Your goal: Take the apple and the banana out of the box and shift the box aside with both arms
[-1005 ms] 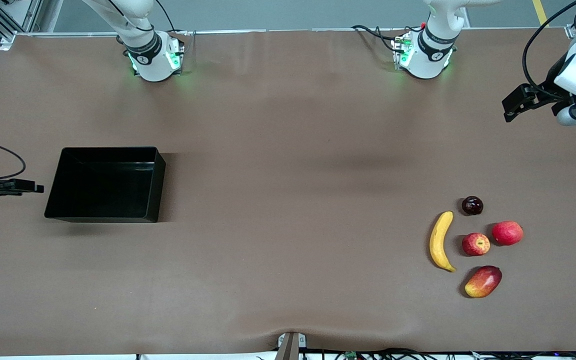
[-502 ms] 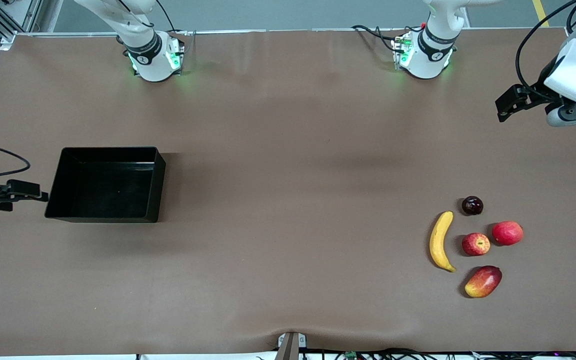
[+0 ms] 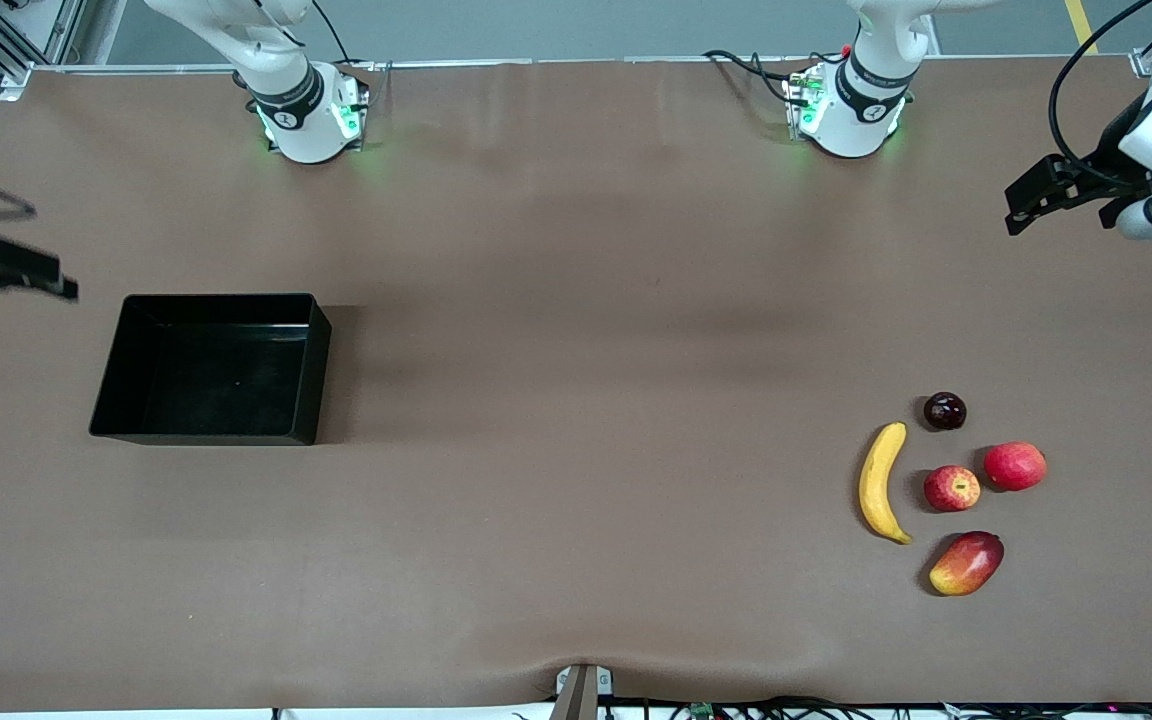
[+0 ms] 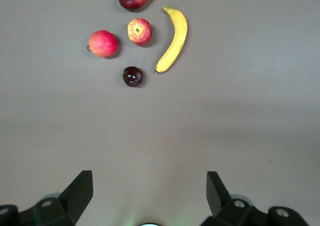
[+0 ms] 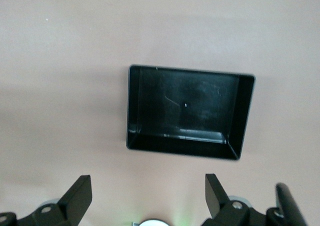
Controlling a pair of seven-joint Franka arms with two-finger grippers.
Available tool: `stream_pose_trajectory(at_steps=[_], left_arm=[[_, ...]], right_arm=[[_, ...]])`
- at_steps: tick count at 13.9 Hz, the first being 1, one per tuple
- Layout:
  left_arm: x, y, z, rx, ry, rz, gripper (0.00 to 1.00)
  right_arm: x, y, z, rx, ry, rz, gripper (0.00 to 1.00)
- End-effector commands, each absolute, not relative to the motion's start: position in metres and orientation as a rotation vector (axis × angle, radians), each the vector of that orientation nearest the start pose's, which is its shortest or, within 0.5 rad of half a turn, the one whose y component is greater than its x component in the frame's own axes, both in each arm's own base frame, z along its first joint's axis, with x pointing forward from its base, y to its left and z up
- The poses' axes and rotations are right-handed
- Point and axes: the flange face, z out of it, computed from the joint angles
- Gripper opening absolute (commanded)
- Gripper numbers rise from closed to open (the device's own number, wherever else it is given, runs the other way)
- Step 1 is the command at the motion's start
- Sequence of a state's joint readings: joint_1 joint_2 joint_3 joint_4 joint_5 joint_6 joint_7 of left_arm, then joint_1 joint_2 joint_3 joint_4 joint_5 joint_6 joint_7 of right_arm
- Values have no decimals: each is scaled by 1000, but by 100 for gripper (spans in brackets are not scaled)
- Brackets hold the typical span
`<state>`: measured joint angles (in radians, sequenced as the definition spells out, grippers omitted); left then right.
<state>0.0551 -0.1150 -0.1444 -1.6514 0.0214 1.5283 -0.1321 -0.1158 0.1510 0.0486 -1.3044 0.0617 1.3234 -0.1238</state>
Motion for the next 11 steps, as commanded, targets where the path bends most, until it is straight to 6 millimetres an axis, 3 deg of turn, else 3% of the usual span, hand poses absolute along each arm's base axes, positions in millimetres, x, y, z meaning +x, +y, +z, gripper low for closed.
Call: stream_pose_trajectory(at_steps=[1,3,8,11], left_arm=[[504,-47,649,-3121,-45,4,100],[504,-48,650,-3121,-41,4,100],[507,-51,657,-3123,-35,-5,100],[507,-49,661,-3124,-45,-15,100]], right_arm=[[521,-27,618,-3100,-40,166,100],[507,-24,615,-3103,-39,161,100],[530,5,651,-3112,-118,30,100],[542,-9,651,-3110,-99,31,100]])
